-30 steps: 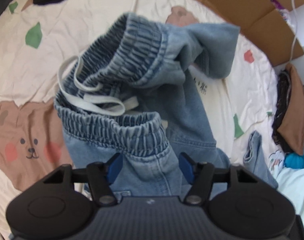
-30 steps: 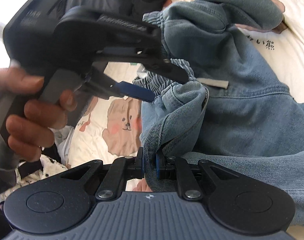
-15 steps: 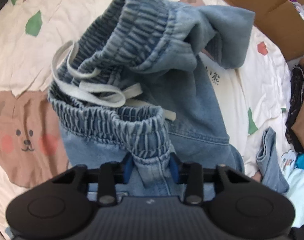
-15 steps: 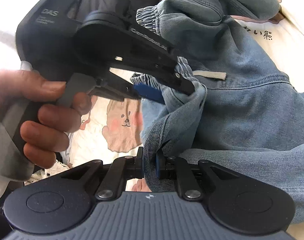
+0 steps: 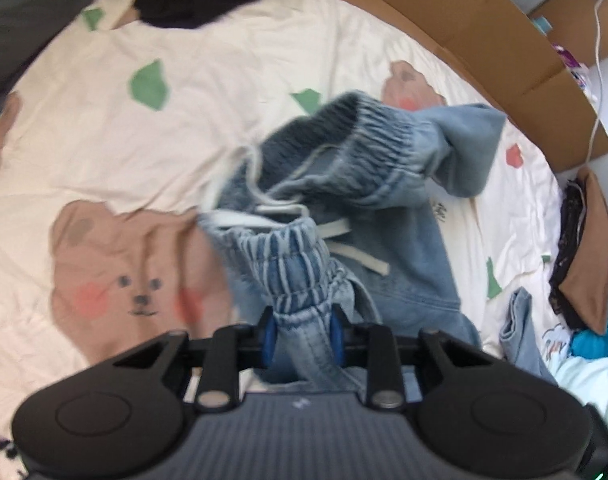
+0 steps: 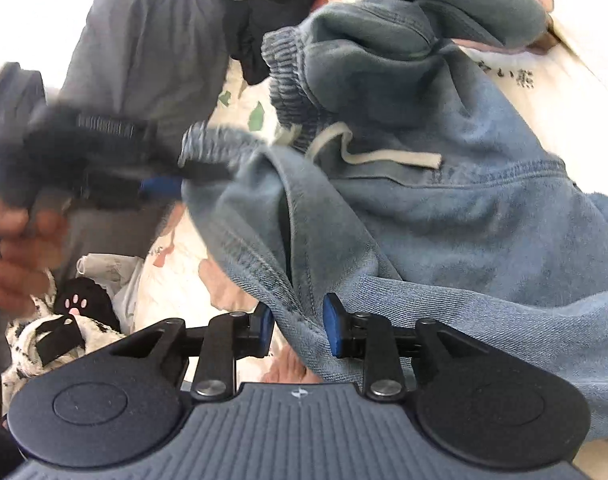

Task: Fold clothes
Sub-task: 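Grasp the waistband edge with the left gripper beside the right gripper, then hold the waistband with both grippers and lift the jeans off the sheet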

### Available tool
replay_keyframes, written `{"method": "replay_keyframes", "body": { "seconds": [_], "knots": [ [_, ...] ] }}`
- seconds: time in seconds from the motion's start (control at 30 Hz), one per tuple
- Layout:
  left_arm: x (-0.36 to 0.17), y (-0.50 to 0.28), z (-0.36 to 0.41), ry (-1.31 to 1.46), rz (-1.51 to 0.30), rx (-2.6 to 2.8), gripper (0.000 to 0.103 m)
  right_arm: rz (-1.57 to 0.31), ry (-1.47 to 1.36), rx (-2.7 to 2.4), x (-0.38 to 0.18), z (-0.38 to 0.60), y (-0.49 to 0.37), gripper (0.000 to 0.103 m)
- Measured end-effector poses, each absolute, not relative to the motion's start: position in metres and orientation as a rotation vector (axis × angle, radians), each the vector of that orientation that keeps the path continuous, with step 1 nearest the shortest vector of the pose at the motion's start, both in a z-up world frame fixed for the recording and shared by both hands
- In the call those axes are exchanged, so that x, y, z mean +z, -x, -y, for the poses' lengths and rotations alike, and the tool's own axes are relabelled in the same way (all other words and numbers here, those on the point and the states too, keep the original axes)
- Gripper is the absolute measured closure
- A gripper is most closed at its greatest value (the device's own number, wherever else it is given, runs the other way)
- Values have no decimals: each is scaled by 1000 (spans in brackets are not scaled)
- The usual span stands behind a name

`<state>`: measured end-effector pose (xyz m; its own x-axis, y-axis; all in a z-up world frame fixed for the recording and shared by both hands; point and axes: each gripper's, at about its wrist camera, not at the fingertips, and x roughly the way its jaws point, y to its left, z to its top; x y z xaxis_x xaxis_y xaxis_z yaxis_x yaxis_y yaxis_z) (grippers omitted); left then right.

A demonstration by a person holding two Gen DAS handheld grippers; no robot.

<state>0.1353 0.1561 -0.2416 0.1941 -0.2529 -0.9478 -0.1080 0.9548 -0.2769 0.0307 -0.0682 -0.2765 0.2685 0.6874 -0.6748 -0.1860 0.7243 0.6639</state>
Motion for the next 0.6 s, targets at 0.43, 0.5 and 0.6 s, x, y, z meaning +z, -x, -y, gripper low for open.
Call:
{"method": "replay_keyframes", "body": {
  "seconds": [0.43,0.5,0.6],
  "knots": [
    [-248,-89,-241,398,-1353,92,77,-1099,-637,571,-254,116,-44,66],
    [-250,-81,-249,394,-1355,110,77,-1089,-642,544,-253,124,-49,66],
    [-258,-70,-260,416,-1365,160,77,-1074,-645,513,-251,130,-56,66]
  ]
}}
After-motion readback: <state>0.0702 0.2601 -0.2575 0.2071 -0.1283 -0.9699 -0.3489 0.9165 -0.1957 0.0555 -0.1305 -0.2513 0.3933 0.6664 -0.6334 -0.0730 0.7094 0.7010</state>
